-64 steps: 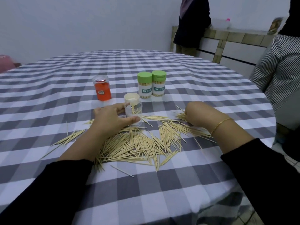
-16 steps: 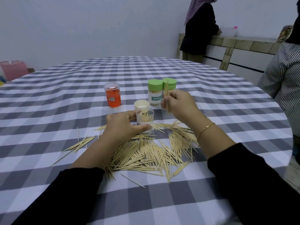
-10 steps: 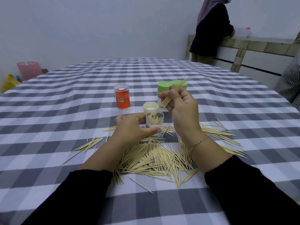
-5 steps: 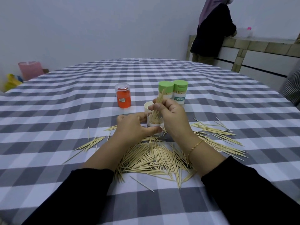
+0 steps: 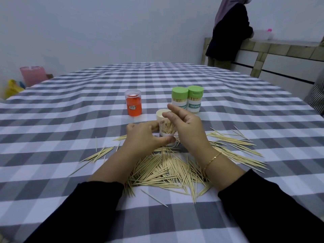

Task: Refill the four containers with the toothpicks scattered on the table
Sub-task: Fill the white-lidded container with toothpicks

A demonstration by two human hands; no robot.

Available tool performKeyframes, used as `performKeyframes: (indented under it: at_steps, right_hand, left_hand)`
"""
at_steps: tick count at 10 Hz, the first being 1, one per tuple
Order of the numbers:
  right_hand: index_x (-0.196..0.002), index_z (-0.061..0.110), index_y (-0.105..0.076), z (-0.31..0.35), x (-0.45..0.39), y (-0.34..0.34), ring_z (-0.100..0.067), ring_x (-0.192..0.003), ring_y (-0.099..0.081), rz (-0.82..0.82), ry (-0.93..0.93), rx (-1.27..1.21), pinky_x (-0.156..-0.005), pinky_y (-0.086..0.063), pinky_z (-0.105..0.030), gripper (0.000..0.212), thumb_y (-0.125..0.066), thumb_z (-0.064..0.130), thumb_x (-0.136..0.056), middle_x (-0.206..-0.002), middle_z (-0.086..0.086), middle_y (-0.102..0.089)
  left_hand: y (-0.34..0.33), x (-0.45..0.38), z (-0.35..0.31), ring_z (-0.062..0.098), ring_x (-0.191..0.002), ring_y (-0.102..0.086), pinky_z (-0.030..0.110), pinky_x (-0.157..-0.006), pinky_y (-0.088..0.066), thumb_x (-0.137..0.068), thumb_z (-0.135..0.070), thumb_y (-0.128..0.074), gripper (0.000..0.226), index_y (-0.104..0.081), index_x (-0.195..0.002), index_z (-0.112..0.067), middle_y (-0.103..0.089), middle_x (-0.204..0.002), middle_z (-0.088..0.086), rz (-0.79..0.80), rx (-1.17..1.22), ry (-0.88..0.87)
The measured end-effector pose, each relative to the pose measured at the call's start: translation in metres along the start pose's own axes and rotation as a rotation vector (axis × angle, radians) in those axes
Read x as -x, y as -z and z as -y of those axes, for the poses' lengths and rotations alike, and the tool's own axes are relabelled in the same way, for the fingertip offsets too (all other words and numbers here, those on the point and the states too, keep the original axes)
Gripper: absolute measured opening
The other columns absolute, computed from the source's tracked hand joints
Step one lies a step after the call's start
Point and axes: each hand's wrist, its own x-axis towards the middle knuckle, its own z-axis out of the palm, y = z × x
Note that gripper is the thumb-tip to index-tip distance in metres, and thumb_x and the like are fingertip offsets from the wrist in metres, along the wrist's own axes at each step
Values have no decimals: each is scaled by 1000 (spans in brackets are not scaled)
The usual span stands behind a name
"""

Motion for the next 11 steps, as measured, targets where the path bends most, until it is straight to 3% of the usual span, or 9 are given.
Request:
performKeyframes:
  at_steps: [1,2,3,4,5,6,8,10,11]
  right_hand:
    - [-112,19,-65,0,-1,1,1,-97,-61,-23,7,6,-77,-51,-12,21,-58,18,-93,-111,0,-67]
    - [-105,19,-67,1,-2,3,-3,-92,-63,-50,14,60,-77,-52,-13,16,-56,17,-94,-100,1,-70]
    - [-109,12,-69,6,-4,10,3,-86,-61,-85,17,161,-72,-47,-5,21,-55,19,-95,-99,2,-70]
    - [-108,14,-70,16,-9,26,-7,-95,-60,-127,-25,356,-74,-43,-13,21,-54,21,-95,-104,1,-69]
    - [-116,16,-67,22,-19,54,-19,-99,-62,-106,-161,600,-78,-48,-28,25,-51,16,-96,-109,0,-67]
    - [-119,13,-65,25,-27,84,-26,-107,-58,-122,-284,899,-82,-45,-31,30,-46,9,-97,-121,-9,-63]
    - [-120,-6,-56,15,-28,134,-39,-115,-52,-123,-535,1261,-90,-43,-39,33,-40,4,-93,-121,-25,-56]
    - [-132,3,-51,11,-29,134,-27,-96,-52,43,-616,1374,-85,-44,-30,38,-35,7,-98,-127,-14,-55]
    - [-136,11,-49,14,-25,130,-24,-118,-53,115,-597,1405,-90,-44,-26,41,-31,8,-99,-134,-7,-53]
  left_hand:
    - [0,-1,0,8,-115,-56,44,-107,-32,-62,-70,-70,45,-61,-103,-53,-69,-102,-24,11,5,4]
    - [-3,-4,6,13,-118,-53,43,-108,-29,-65,-69,-71,56,-63,-116,-46,-71,-106,-18,-2,-31,11]
    - [-3,-5,10,18,-119,-53,43,-106,-34,-48,-86,-58,81,-63,-118,-48,-71,-105,-19,11,-17,47]
    - [-3,-5,7,19,-122,-50,42,-108,-33,-54,-81,-63,79,-62,-122,-42,-70,-110,-15,-1,-32,67]
    - [-1,-3,3,18,-127,-46,42,-111,-29,-68,-64,-72,66,-60,-127,-37,-69,-116,-12,-28,-39,79]
    - [-1,-4,5,18,-127,-47,43,-112,-29,-66,-65,-72,70,-60,-128,-36,-69,-115,-14,-12,-19,83]
    - [-2,-2,3,20,-129,-44,38,-111,-28,-66,-63,-74,67,-60,-127,-39,-69,-115,-15,-23,-12,58]
    - [-3,-4,6,21,-128,-45,39,-110,-30,-65,-66,-73,70,-60,-128,-38,-69,-115,-14,-13,-17,64]
    - [-3,-5,9,21,-128,-45,40,-111,-30,-60,-73,-69,78,-59,-129,-38,-69,-115,-14,5,-21,67]
